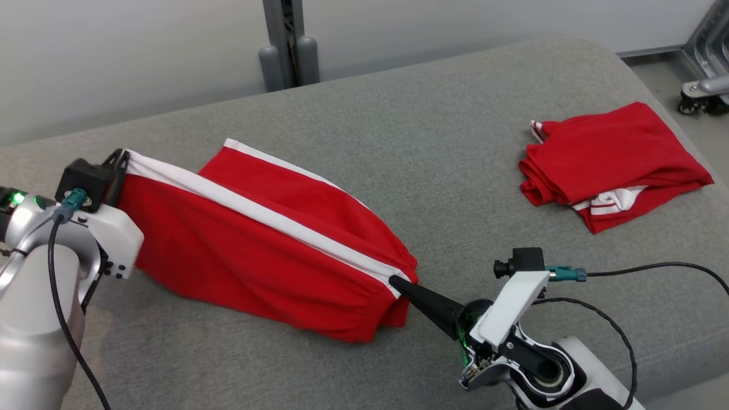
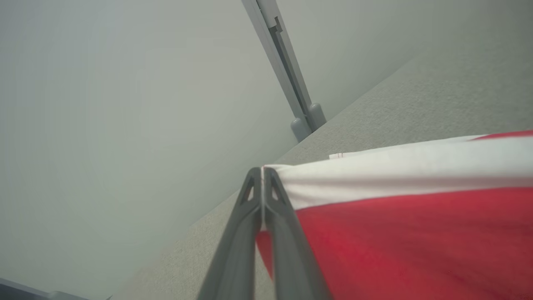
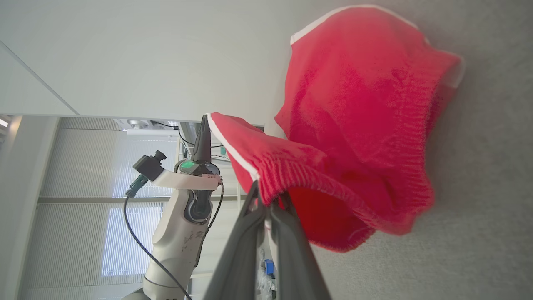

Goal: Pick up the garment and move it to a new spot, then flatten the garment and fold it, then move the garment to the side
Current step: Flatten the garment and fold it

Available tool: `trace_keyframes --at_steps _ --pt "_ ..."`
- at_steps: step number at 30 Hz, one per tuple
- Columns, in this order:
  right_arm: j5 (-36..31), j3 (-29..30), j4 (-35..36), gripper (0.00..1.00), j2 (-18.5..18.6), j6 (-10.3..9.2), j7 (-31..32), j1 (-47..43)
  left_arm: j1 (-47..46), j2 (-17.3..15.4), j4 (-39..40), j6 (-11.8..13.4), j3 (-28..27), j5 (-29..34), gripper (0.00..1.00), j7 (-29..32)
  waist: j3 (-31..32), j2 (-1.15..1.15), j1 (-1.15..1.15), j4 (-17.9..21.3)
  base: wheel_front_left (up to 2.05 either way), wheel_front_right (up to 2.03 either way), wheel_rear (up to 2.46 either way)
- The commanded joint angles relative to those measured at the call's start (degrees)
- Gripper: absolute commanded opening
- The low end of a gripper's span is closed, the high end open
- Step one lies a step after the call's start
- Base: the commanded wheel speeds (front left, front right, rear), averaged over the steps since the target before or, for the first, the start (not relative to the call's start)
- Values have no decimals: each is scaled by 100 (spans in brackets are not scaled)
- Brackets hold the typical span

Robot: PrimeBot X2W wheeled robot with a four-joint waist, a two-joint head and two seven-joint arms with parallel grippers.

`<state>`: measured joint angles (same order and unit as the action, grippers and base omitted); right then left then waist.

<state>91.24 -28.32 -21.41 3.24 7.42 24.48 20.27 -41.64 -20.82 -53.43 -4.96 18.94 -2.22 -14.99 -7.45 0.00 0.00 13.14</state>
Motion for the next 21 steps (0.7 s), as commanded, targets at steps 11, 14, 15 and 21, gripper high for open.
trace_keyframes --at_steps 11,14,15,21 --pt "639 -742 320 0 -8 13 -785 657 -1291 -268 -1038 -158 410 294 0 121 -970 0 0 833 0 0 0" --pt "777 -891 340 0 -9 13 -983 766 -1538 -301 -1262 -141 520 383 0 178 -1129 0 0 939 0 0 0" --pt "841 -922 340 0 -3 13 -1045 801 -1607 -302 -1323 -137 548 397 0 176 -1176 0 0 971 0 0 0" --pt "1170 -1022 427 0 -5 13 -1290 1016 -2015 -299 -1573 -119 713 512 0 200 -1431 0 0 1109 0 0 0"
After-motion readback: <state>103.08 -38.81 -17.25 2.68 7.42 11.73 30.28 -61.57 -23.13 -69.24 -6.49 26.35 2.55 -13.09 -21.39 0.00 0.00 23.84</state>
